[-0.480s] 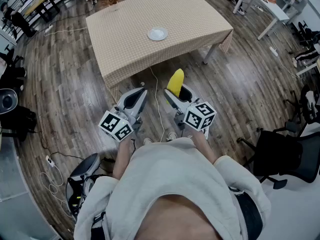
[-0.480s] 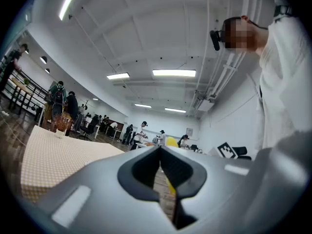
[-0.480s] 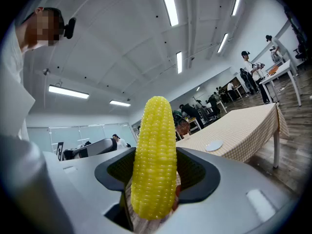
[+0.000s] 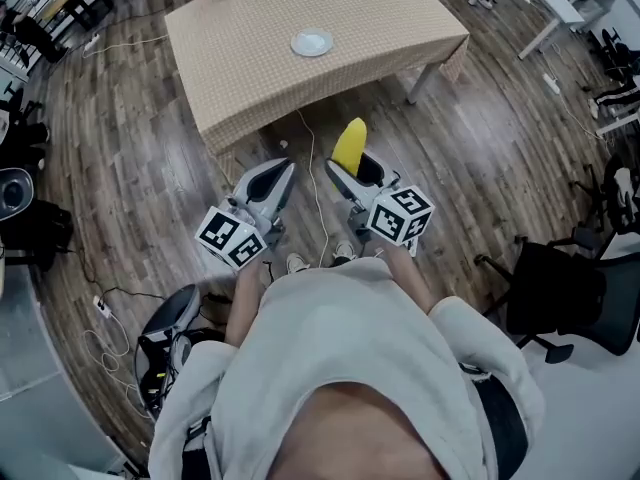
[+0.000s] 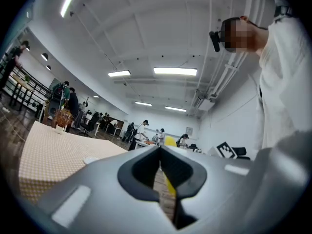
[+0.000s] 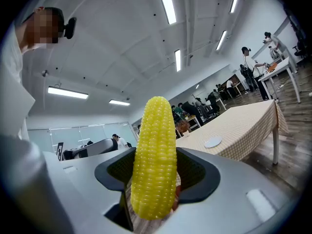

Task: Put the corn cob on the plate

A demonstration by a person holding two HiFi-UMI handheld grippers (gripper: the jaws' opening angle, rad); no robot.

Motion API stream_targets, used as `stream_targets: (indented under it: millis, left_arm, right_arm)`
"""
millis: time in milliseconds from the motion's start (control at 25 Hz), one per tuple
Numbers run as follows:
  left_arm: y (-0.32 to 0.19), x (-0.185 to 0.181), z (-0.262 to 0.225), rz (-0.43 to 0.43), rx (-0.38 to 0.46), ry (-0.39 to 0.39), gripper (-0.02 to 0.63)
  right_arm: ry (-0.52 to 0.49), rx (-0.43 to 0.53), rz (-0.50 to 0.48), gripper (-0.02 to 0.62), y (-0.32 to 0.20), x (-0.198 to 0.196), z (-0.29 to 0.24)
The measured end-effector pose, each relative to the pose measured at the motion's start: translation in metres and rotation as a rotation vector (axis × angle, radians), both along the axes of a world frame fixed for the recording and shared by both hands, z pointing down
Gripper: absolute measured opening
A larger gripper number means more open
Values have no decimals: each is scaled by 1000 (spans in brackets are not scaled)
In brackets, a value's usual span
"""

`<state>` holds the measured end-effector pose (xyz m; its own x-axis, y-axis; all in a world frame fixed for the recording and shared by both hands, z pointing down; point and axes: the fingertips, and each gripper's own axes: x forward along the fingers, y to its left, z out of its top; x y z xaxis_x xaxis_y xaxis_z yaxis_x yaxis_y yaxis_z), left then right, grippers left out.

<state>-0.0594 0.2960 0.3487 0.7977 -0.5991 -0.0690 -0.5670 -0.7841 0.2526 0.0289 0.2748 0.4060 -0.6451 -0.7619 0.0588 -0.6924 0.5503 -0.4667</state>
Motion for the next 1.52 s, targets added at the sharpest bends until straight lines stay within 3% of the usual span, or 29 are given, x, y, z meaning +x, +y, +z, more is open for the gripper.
stream_targets:
  millis: [800, 1200, 1520]
  left_arm:
    - [-14, 64, 4, -59, 2, -27, 9]
    - [-26, 65, 11, -131, 4, -35, 9]
    - [-41, 69, 19, -132, -1, -31, 9]
  right_arm:
    - [-35, 24, -49, 261, -13, 70, 1]
    - [-28, 18, -71, 261, -25, 89, 13]
    - [-33, 26, -83, 261, -40, 94, 15]
